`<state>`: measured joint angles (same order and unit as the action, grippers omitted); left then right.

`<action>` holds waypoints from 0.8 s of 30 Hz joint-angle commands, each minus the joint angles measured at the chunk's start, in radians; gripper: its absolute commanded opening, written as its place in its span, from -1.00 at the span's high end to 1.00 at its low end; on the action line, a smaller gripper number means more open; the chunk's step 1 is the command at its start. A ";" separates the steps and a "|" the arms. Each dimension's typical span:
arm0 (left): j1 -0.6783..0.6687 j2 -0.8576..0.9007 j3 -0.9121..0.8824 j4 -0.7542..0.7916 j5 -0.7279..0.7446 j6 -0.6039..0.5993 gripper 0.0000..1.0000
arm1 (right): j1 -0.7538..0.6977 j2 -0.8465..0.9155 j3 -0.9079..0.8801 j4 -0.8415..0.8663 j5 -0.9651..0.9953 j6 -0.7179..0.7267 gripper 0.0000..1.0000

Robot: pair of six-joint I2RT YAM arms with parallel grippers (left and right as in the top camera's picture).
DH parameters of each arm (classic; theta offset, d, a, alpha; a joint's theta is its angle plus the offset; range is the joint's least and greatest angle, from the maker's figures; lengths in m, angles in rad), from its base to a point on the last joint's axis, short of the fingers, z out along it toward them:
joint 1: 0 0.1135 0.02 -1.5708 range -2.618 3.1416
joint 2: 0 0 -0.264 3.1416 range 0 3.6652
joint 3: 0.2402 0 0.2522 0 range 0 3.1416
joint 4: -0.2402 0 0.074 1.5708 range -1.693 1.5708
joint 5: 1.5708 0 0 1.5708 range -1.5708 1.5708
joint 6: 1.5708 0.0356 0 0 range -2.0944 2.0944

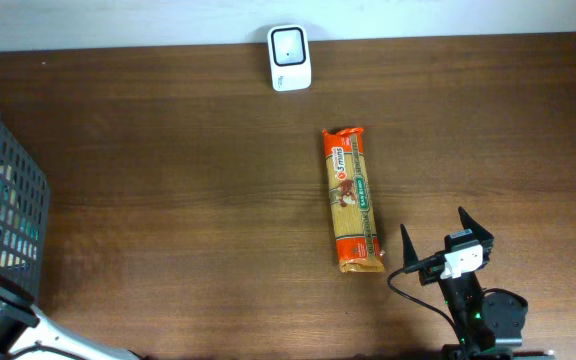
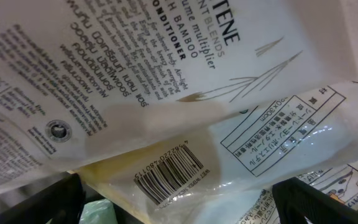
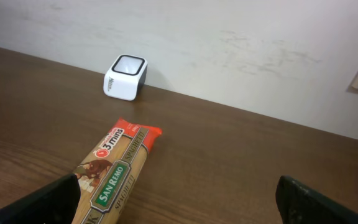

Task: Scan the item barcode
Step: 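Reach left gripper into basket and grasp the white snack bag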

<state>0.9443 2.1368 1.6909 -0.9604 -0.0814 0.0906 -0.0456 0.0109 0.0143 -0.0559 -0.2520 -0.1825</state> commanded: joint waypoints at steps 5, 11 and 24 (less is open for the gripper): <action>0.001 0.109 -0.008 0.012 0.038 0.020 0.28 | -0.007 -0.007 -0.009 -0.001 -0.005 0.008 -0.97; 0.001 0.109 0.019 -0.011 0.051 0.020 1.00 | -0.007 -0.007 -0.009 -0.001 -0.005 0.007 -0.97; 0.001 -0.177 0.589 -0.241 0.354 -0.137 1.00 | -0.007 -0.007 -0.009 -0.001 -0.005 0.008 -0.97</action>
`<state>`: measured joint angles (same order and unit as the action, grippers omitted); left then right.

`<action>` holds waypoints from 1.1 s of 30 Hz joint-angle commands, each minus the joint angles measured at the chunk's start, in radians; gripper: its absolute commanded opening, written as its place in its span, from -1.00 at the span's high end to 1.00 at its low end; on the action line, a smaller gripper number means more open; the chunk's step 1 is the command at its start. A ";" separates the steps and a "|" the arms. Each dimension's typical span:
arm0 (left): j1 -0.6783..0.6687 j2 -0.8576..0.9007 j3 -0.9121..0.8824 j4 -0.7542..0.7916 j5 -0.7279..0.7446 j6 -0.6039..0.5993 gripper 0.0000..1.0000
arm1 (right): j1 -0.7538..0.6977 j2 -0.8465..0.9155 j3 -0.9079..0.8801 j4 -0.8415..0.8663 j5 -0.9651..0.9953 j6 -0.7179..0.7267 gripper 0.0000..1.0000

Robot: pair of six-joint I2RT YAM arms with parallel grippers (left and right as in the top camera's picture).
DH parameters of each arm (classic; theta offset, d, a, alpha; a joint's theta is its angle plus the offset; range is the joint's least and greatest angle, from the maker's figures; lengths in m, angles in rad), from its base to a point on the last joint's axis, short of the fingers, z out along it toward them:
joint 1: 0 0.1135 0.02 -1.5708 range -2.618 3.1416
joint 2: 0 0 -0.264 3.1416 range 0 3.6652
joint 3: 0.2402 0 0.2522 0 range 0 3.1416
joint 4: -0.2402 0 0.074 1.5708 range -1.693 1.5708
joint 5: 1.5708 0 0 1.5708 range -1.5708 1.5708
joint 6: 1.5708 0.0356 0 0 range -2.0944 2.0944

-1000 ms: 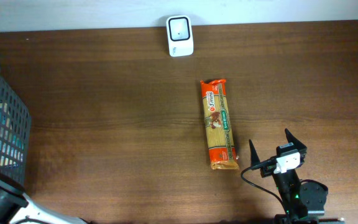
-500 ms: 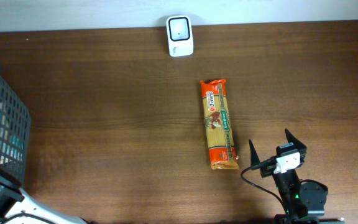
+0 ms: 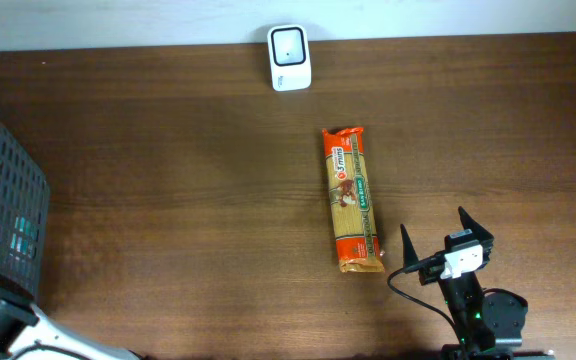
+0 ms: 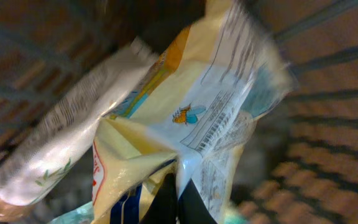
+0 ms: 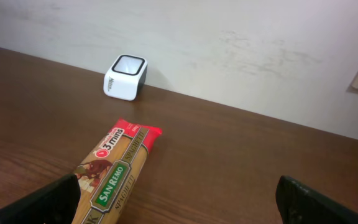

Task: Scan the item barcode
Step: 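Reach left gripper into basket and grasp the white snack bag, then place white snack bag left of the spaghetti with left gripper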

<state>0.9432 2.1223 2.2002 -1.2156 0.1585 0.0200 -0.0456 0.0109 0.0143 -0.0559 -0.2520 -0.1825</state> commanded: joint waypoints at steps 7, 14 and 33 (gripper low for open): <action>-0.019 -0.430 0.087 0.127 0.312 -0.140 1.00 | -0.007 -0.007 -0.009 -0.001 -0.005 0.008 -0.97; -0.331 -0.528 0.073 -0.032 0.350 -0.069 1.00 | -0.007 -0.007 -0.009 -0.001 -0.005 0.008 -0.97; -1.218 -0.517 -1.023 0.542 0.286 0.090 -0.25 | -0.007 -0.007 -0.009 -0.001 -0.005 0.008 -0.97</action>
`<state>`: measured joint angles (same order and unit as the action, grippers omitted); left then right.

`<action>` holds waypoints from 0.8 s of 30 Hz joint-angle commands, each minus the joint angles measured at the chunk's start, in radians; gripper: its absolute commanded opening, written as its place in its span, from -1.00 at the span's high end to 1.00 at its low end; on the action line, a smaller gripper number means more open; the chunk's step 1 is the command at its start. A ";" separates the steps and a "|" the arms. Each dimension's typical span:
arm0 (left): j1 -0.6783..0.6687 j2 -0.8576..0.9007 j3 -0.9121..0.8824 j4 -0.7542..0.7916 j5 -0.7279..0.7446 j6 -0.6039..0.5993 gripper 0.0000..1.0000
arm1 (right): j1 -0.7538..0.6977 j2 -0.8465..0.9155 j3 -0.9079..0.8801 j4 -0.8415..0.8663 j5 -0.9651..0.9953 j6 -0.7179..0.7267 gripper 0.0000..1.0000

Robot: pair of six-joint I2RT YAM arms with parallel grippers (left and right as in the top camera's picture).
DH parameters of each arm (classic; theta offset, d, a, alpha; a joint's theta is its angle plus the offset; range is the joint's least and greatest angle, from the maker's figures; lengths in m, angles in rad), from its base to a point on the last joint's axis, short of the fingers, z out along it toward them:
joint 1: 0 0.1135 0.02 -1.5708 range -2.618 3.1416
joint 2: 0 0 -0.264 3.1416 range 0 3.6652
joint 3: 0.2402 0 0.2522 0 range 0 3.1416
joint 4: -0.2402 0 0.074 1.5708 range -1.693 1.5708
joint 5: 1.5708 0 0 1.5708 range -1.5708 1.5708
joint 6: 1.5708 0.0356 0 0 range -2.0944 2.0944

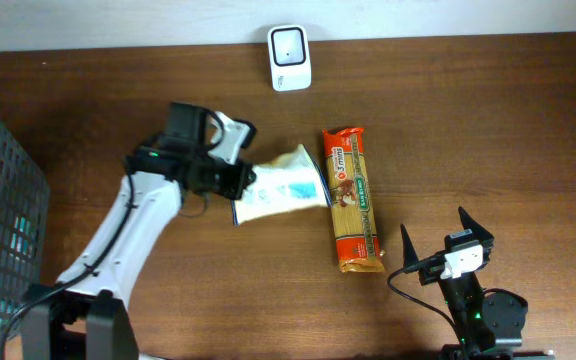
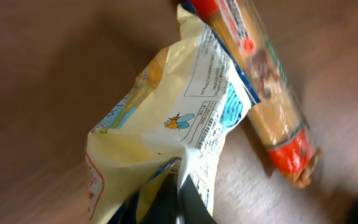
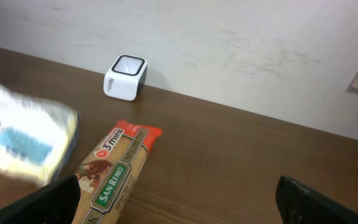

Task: Scan the item barcode
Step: 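Place white snack bag left of the spaghetti with left gripper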

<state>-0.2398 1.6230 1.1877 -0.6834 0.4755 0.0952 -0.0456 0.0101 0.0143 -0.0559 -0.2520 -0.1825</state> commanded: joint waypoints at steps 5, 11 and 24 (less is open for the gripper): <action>-0.024 -0.037 0.045 -0.003 -0.031 0.008 -0.98 | -0.007 -0.006 -0.009 -0.001 -0.005 0.007 -0.97; 0.211 -0.149 0.489 -0.232 -0.297 -0.006 -0.98 | -0.007 -0.006 -0.009 -0.001 -0.005 0.008 -0.97; 1.062 -0.013 0.545 -0.288 -0.435 -0.133 -0.99 | -0.007 -0.006 -0.009 -0.001 -0.005 0.008 -0.97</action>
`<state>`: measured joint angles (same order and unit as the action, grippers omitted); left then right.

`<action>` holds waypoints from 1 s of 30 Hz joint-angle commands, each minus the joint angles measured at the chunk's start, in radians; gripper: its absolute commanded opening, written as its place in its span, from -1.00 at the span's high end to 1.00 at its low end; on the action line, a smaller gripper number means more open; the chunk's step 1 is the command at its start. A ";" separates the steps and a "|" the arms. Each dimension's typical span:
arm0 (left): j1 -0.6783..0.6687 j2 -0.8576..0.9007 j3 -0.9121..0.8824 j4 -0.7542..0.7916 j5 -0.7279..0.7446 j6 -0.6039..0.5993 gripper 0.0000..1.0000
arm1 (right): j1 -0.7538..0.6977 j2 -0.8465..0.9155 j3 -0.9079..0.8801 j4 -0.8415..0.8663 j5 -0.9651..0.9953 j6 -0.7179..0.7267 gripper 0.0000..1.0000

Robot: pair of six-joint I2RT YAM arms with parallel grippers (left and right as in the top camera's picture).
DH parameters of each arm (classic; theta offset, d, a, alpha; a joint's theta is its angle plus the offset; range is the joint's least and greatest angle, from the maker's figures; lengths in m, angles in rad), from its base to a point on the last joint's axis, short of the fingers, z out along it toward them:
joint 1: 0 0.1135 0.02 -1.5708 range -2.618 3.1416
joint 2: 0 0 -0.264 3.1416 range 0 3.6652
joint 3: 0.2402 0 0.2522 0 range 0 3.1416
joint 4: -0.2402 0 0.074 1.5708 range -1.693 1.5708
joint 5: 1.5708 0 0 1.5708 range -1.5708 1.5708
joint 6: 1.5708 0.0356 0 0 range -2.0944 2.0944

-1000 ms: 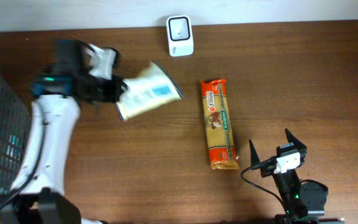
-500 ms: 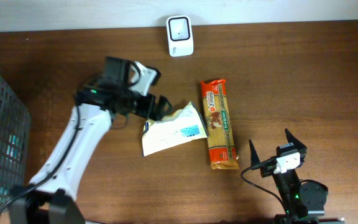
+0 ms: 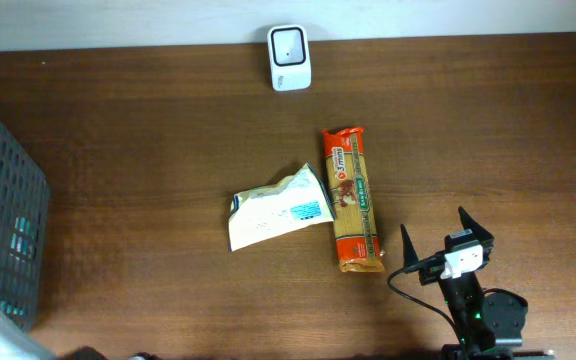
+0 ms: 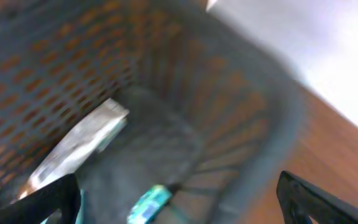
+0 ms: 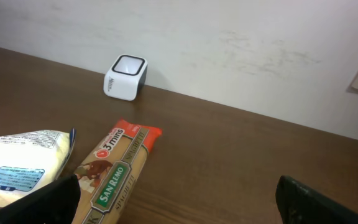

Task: Scan the item barcode
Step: 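Place white snack bag left of the spaghetti with left gripper, then grasp the white tube from the basket with left gripper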

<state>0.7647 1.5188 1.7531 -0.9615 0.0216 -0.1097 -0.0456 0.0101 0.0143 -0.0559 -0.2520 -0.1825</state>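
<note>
A pale yellow-and-white pouch (image 3: 278, 211) with a blue label lies flat mid-table, its right end touching the orange spaghetti pack (image 3: 353, 200). It also shows at the left edge of the right wrist view as the pouch (image 5: 17, 168), next to the spaghetti pack (image 5: 114, 174). The white barcode scanner (image 3: 290, 45) stands at the far edge, also seen as the scanner (image 5: 125, 78). My left gripper (image 4: 178, 186) is open above the dark mesh basket (image 4: 272, 143), holding nothing; this view is blurred. My right gripper (image 3: 438, 235) stands open near the front edge, right of the spaghetti.
The basket (image 3: 8, 230) stands at the table's left edge. Inside it lie a white pack (image 4: 79, 146) and a teal item (image 4: 148, 205). A pale wall rises behind the scanner.
The left gripper was shut on the pouch, holding it over the table beside the spaghetti. Now the pouch lies on the table and the left gripper is open over the basket.
My left gripper was open inside the basket, close over the pouch's barcode. Then it was shut on the pouch within the basket, then held it mid-table by the spaghetti. Now the pouch rests there, released. The right arm has not moved.
</note>
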 commanded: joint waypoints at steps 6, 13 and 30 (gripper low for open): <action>0.172 0.238 -0.021 0.019 0.008 0.320 -0.99 | -0.007 -0.006 -0.009 -0.001 -0.005 0.008 -0.97; 0.193 0.388 -0.021 0.019 -0.323 0.373 -0.98 | -0.007 -0.006 -0.009 -0.001 -0.005 0.008 -0.97; 0.192 0.614 -0.103 0.144 -0.465 0.395 -0.14 | -0.007 -0.006 -0.009 -0.001 -0.005 0.008 -0.97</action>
<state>0.9524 2.1197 1.6653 -0.8364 -0.4461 0.2771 -0.0456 0.0101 0.0143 -0.0559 -0.2520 -0.1822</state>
